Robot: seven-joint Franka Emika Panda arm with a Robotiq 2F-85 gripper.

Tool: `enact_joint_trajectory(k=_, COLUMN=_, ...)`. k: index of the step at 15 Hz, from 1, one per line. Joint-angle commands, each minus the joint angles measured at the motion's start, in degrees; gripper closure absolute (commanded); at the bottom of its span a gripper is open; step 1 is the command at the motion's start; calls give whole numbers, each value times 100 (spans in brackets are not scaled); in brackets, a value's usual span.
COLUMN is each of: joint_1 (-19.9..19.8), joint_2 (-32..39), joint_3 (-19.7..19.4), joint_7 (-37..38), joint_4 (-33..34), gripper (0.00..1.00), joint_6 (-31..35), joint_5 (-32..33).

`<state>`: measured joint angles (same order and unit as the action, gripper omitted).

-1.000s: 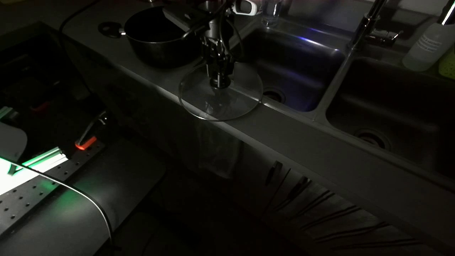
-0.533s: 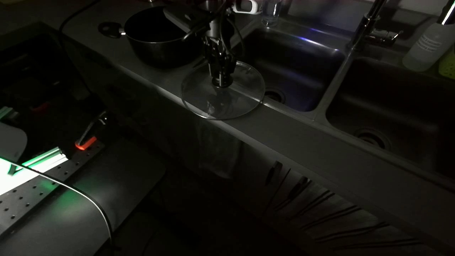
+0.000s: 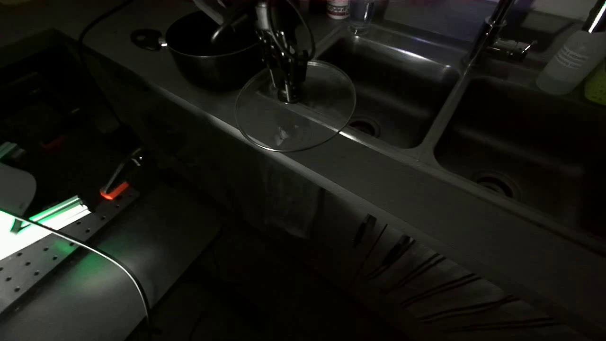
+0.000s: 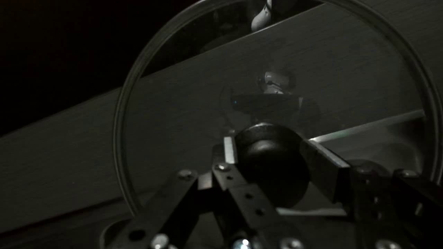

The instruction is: Put the lid on the pot

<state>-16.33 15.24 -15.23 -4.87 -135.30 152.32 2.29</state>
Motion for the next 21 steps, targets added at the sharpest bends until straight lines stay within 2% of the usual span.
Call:
enact_joint_trajectory(k=1, joint_1=-5, joint_2=-1001, joint_3=-131, joint_7=-164, joint_4=-648, gripper=75, joint_6=161, joint_5=247)
enact_joint_trajectory(k=9, joint_1=100, joint_2=-2051, joint_3=-5, joint_7=-615, joint_4=-709, gripper=75, joint_6=-216, joint_5=435)
enact_joint_trajectory(k=14, joint_1=476, joint_2=-2327, joint_3=262, joint_7=-1254, joint_4=-530, gripper=75, joint_6=-538, joint_5=186)
enact_joint_trajectory(k=21, joint_1=1133, joint_2=-2292, joint_3=713, joint_7=-1813, joint_4=-98, gripper=75, joint_6=-1220, joint_5=38)
